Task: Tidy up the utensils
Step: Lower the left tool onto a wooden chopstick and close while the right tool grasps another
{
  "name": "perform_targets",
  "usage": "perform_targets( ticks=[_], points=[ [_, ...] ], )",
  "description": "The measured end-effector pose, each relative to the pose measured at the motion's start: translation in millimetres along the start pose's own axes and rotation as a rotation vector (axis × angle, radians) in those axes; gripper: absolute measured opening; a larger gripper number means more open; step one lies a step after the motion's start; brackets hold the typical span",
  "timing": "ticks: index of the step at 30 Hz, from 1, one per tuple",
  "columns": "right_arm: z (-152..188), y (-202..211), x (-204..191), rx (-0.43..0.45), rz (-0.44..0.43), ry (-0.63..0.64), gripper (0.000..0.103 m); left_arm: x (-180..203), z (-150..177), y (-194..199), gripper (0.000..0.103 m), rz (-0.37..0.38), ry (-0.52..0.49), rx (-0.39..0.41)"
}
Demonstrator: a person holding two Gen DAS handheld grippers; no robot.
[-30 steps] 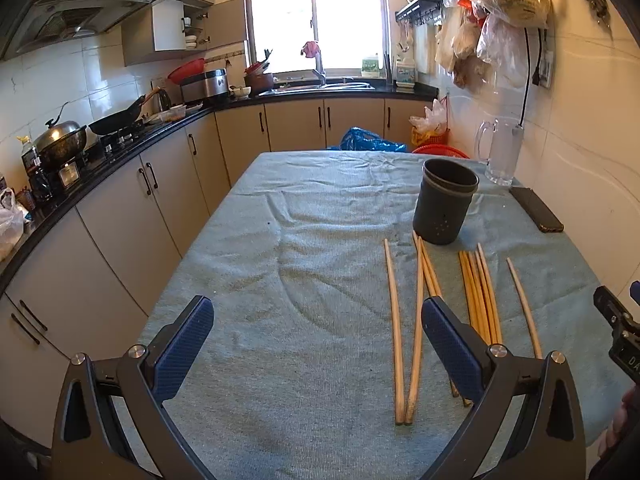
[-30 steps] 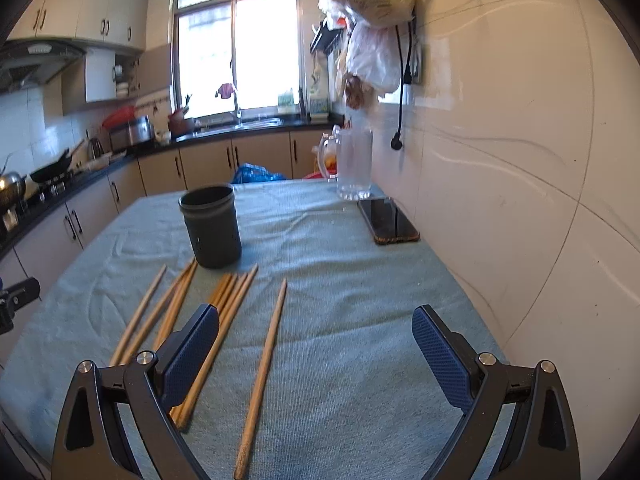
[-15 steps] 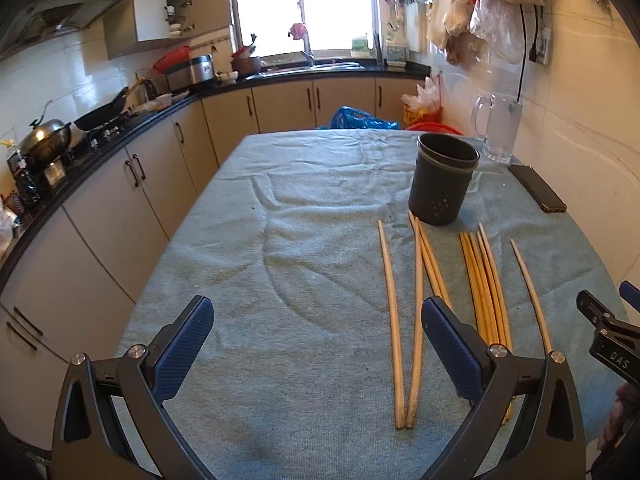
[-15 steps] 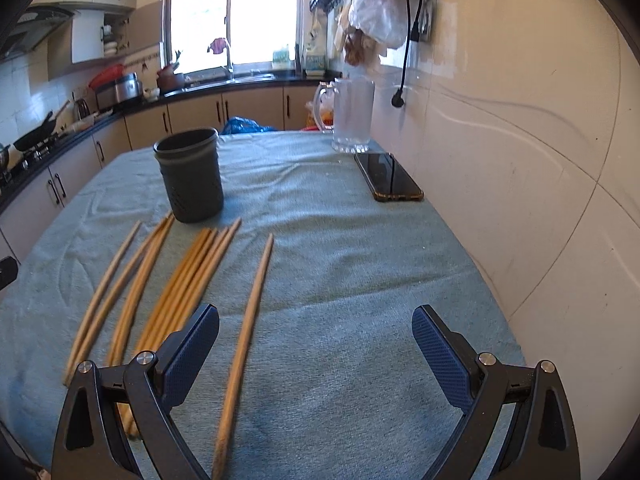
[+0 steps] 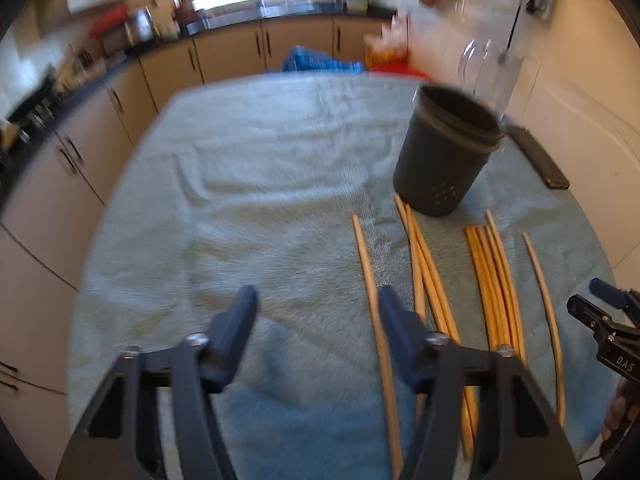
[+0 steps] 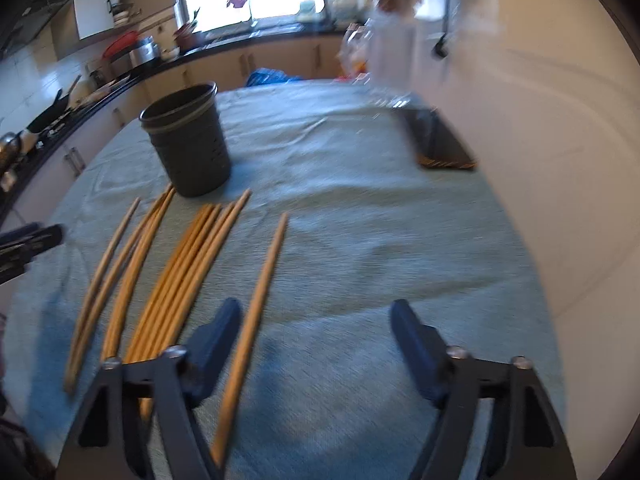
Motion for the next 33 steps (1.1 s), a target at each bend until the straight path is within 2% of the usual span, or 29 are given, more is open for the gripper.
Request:
perform_targets(
  ticks=[1, 3, 8, 11, 15, 20, 21, 22, 23, 24, 26, 28, 33],
  points=[
    [-2, -6, 0, -0.015, -0.008, 0.001, 0.064, 3, -2, -10, 0.038, 0.02, 0.003, -0.034],
    [-7, -17, -1, -0.052, -0.023, 0.007, 0.061, 11, -6, -24, 0.037, 0.062, 0.008, -0.073],
    [-20, -38, -7, -0.093, -0.022, 0.03, 0.059, 28, -21, -45, 0.037, 0.106, -0.002, -0.093],
    [-24, -49, -11, -0.116, -0.016, 0.044, 0.052, 34, -22, -52, 0.036, 0.08, -0.033, -0.103],
    [-31, -56, -12, -0.122, 0.012, 0.063, 0.048, 38, -26, -55, 0.031, 0.052, -0.071, -0.107],
    [-35, -60, -17, -0.138, 0.03, 0.082, 0.033, 41, -28, -55, 0.03, 0.026, -0.121, -0.12],
    [-36, -61, -18, -0.141, 0.025, 0.082, 0.027, 42, -28, -55, 0.029, 0.033, -0.132, -0.121],
    [-38, -62, -20, -0.142, 0.021, 0.083, 0.015, 42, -29, -54, 0.019, 0.039, -0.132, -0.116],
    [-40, -63, -21, -0.138, 0.018, 0.084, 0.01, 41, -30, -53, 0.009, 0.04, -0.124, -0.104],
    [-41, -64, -22, -0.134, 0.015, 0.082, 0.009, 41, -30, -53, 0.006, 0.057, -0.105, -0.104],
    [-43, -64, -24, -0.126, -0.03, 0.057, 0.006, 37, -31, -49, 0.005, 0.105, -0.051, -0.102],
    [-43, -58, -24, -0.109, -0.064, 0.022, 0.006, 30, -32, -34, 0.005, 0.109, -0.013, -0.063],
    [-49, -16, -32, 0.003, -0.113, 0.031, 0.006, 25, -31, 34, 0.005, 0.1, -0.03, 0.092]
  ],
)
Point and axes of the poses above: each gripper's, at about its wrist camera, not at the fingertips, and y roughly against the way its jaws point, x to its right, z to its underside, the point moved 8 cm from there along -y, roughly the way its jaws point, and after that the axes turned 7 degrees about -z, right-handed, at the moved point
